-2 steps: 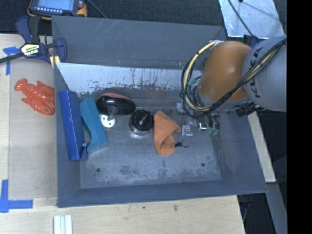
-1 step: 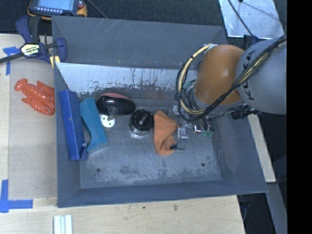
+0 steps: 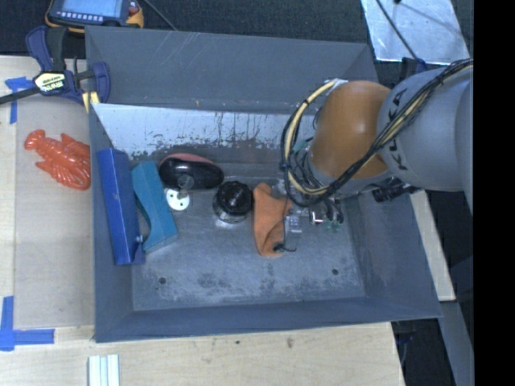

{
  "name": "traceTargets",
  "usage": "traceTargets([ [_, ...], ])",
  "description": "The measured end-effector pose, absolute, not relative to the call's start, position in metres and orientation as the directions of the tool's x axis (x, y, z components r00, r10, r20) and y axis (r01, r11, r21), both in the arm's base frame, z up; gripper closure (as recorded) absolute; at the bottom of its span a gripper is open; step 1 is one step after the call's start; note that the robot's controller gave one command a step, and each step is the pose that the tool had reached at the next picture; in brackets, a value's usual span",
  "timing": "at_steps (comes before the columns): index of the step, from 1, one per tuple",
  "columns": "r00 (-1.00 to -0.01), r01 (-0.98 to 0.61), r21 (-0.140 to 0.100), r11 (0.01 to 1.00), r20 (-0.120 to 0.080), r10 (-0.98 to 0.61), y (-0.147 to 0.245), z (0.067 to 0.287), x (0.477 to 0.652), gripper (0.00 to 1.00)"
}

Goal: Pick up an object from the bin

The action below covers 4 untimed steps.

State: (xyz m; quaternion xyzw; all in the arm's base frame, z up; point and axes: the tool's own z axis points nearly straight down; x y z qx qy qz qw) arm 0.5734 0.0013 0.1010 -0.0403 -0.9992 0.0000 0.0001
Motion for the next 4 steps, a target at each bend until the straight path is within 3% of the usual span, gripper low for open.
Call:
traceTargets([
  [1, -0.963, 0.271, 0.001, 0.963, -0.007, 0.271, 0.007, 0.072, 0.554, 1.00],
  [2, -0.963, 0.271, 0.001, 0.963, -0.007, 0.271, 0.007, 0.072, 0.554, 1.00],
  [3, -0.971, 0.238, -0.001, 0.971, -0.003, 0.238, -0.078, 0.071, 0.524, 1.00],
  [4, -0.971, 0.238, -0.001, 0.971, -0.003, 0.238, -0.078, 0.071, 0.524, 1.00],
])
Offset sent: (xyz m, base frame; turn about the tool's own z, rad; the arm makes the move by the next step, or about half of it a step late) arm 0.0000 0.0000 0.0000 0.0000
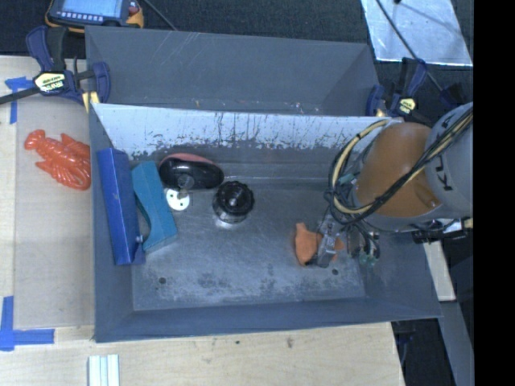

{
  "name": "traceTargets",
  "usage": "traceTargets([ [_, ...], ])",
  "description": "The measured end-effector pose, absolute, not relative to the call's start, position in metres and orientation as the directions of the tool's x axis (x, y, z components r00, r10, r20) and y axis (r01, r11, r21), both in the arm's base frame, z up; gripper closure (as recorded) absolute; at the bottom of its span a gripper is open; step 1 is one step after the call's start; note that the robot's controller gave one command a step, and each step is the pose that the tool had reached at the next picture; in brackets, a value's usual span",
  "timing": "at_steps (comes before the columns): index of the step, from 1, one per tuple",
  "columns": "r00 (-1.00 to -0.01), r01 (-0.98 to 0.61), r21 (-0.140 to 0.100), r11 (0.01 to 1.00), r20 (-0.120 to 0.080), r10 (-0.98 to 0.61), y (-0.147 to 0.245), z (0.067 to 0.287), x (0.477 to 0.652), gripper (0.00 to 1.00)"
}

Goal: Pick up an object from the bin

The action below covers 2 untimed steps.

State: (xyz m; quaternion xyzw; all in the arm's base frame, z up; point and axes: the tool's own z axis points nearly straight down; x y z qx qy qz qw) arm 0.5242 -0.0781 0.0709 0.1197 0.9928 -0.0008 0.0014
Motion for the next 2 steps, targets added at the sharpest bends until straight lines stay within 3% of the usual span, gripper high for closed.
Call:
traceTargets([
  [2, -0.971, 0.239, 0.001, 0.971, -0.004, 0.239, -0.116, 0.071, 0.574, 1.00],
])
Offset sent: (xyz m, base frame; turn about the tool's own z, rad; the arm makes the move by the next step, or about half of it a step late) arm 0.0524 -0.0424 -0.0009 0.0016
